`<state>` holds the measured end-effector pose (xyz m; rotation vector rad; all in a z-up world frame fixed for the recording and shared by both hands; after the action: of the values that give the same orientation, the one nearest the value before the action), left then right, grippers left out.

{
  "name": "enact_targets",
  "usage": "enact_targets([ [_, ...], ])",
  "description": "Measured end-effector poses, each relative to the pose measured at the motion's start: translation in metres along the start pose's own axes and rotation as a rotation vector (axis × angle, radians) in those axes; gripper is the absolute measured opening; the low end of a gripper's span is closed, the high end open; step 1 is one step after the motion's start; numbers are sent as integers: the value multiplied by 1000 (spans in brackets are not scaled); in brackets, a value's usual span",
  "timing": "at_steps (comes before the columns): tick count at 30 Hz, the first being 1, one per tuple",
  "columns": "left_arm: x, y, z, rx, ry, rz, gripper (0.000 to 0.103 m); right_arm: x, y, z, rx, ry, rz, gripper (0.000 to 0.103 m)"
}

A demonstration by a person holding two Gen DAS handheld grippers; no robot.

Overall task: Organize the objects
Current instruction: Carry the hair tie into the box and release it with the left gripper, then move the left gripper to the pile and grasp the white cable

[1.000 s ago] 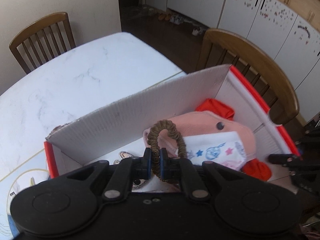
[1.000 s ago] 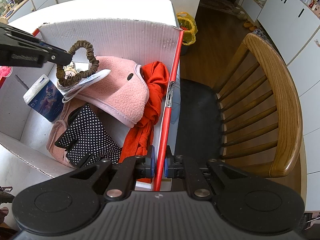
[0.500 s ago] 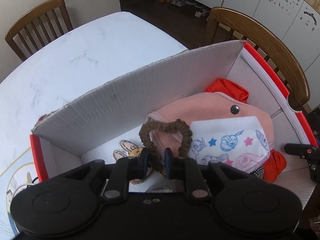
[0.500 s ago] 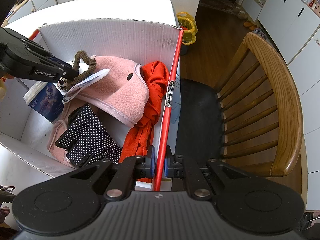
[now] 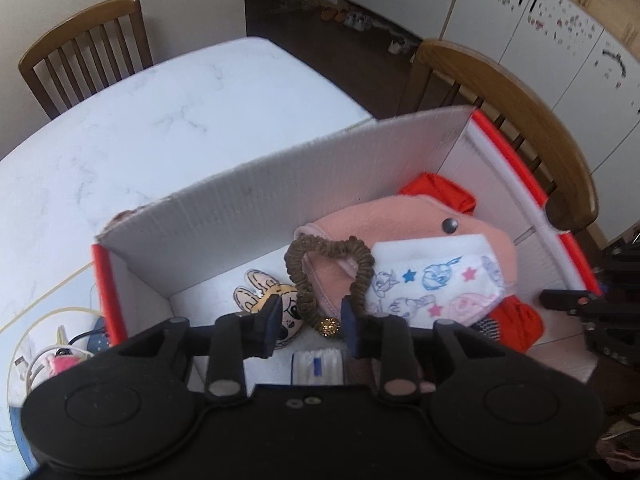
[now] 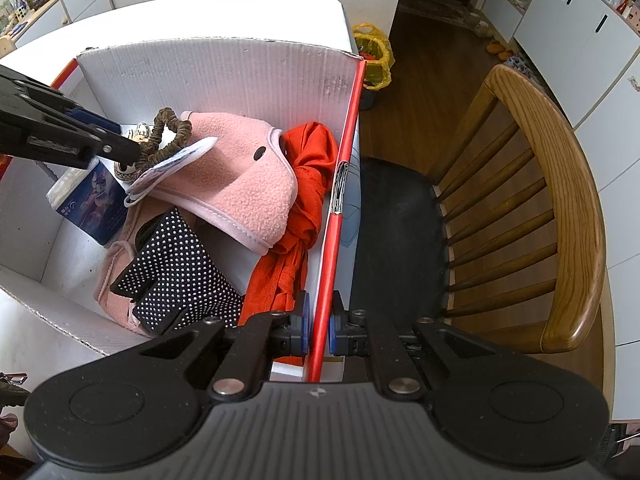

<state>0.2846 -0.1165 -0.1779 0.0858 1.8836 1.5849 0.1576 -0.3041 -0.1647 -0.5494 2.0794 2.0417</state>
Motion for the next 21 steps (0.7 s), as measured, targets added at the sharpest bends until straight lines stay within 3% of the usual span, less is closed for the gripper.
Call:
enact_targets([
  [4, -1, 24, 6, 8, 28, -51, 38, 0, 0, 0, 2, 2, 0, 9],
  [6, -1, 37, 11, 3, 39, -81, 49, 0, 0, 0, 2, 3, 0, 9],
  [9, 0, 57, 22, -18, 59, -123, 57, 0, 0, 0, 1, 4, 0, 8],
  [16, 9, 93, 63, -96, 125, -179, 61, 0, 0, 0, -1, 4, 2, 9],
  [21, 19, 106, 102, -150, 211, -198, 73, 1, 0, 1, -3, 9, 4, 9],
])
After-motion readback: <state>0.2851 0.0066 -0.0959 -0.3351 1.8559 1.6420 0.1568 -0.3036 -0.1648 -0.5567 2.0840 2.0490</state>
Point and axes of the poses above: each gripper's, at about its wrist camera, not at the fingertips, and y roughly against the way its jaws point, z to its left, x to its underside, the point moved 9 cm from there along -y, roughly the way its jaws point, and after that the axes turned 3 degrees about -y, right-handed, at the moved point
